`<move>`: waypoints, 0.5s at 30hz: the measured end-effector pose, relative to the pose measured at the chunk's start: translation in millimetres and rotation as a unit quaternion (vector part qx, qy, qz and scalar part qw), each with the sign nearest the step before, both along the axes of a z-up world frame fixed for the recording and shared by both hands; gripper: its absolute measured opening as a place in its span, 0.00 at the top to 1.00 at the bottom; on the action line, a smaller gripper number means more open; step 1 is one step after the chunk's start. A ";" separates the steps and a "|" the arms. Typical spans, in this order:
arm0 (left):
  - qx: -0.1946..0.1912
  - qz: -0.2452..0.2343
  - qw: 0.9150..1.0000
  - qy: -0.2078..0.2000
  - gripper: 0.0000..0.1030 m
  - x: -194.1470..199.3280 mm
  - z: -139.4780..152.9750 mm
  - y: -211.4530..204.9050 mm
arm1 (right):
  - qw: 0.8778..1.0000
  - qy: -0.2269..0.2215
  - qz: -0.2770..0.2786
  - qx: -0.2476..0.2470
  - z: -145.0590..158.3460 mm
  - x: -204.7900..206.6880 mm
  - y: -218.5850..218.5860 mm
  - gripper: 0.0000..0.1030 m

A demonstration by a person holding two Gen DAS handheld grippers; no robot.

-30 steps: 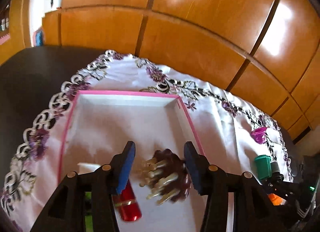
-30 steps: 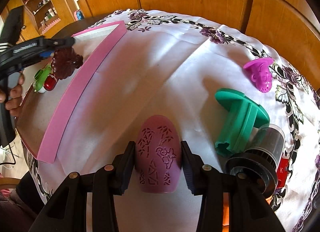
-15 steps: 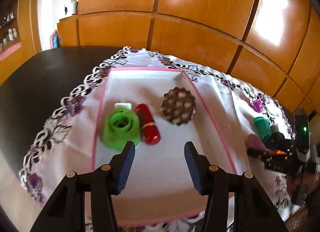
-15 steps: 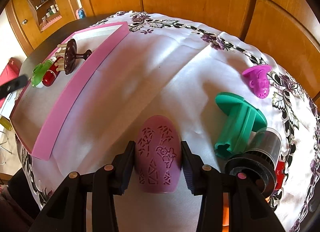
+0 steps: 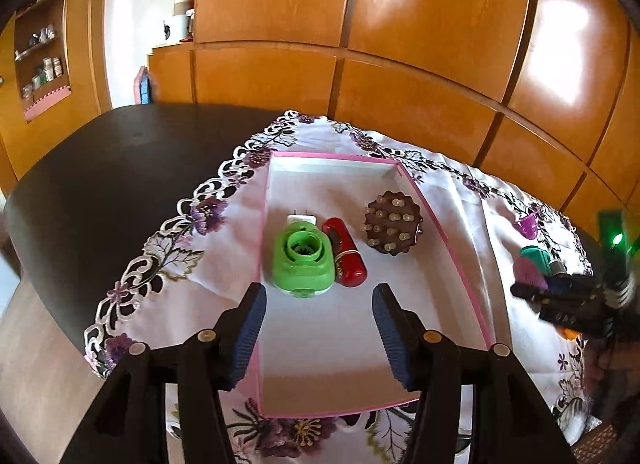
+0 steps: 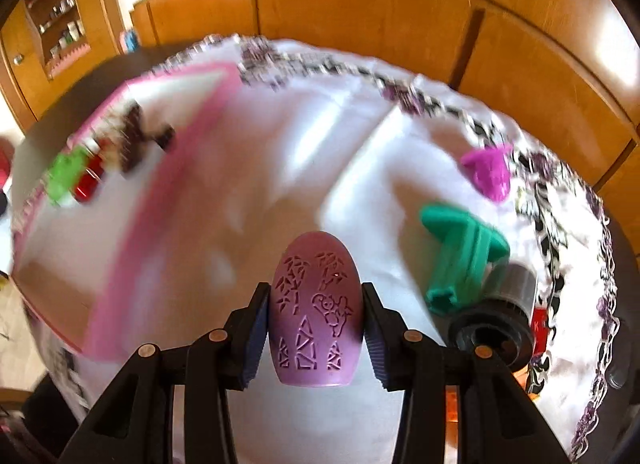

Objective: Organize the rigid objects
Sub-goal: 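Carry the pink egg into the tray beside the red tube and release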

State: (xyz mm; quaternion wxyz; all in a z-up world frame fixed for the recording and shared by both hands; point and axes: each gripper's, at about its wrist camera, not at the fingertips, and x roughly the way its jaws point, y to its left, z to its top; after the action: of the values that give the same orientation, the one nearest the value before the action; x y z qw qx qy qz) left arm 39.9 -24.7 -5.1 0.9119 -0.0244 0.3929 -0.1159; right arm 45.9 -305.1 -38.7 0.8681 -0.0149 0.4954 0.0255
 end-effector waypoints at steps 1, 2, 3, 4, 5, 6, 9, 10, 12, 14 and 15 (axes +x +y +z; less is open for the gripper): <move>0.000 0.003 1.000 0.000 0.45 0.1 -0.5 2.4 | 1.000 -0.007 0.006 0.003 6.2 0.8 5.3 0.58; 0.000 0.004 1.000 0.000 0.45 -0.1 -0.9 3.7 | 1.000 -0.018 0.016 0.007 16.0 2.5 14.6 0.58; -0.003 0.007 1.000 0.003 0.45 0.5 -2.1 6.4 | 0.999 -0.028 0.028 0.011 25.2 4.3 25.3 0.58; -0.005 0.010 1.000 0.005 0.45 1.0 -3.2 8.2 | 0.999 -0.034 0.039 0.015 32.2 6.5 35.8 0.58; -0.006 0.012 1.000 0.007 0.45 1.0 -3.8 9.1 | 0.998 -0.039 0.050 0.019 37.4 8.6 45.1 0.58; -0.008 0.014 1.000 0.008 0.45 1.5 -4.5 11.0 | 0.997 -0.046 0.064 0.024 43.3 11.6 57.7 0.58; -0.007 0.020 1.000 0.005 0.45 1.9 -4.2 15.4 | 0.994 -0.047 0.098 0.031 48.5 19.1 88.7 0.58; -0.009 0.022 1.000 0.006 0.45 2.7 -4.0 17.1 | 0.993 -0.042 0.111 0.026 44.7 25.3 102.0 0.58; -0.011 0.027 1.000 0.007 0.45 4.5 -3.9 20.1 | 0.992 -0.024 0.121 0.017 33.5 35.4 118.3 0.58; -0.010 0.030 0.999 0.009 0.45 5.4 -5.0 21.6 | 0.992 0.004 0.124 0.008 14.0 51.7 131.1 0.58; -0.012 0.032 0.999 0.011 0.45 6.2 -5.9 23.0 | 0.992 0.010 0.124 0.001 7.6 55.8 133.4 0.58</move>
State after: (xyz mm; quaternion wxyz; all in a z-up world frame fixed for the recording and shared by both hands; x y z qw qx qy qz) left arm 46.1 -1.7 -11.0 0.9103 -0.0488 0.4009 -0.0912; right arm 101.6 -171.7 -31.1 0.8534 -0.0745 0.4984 0.1334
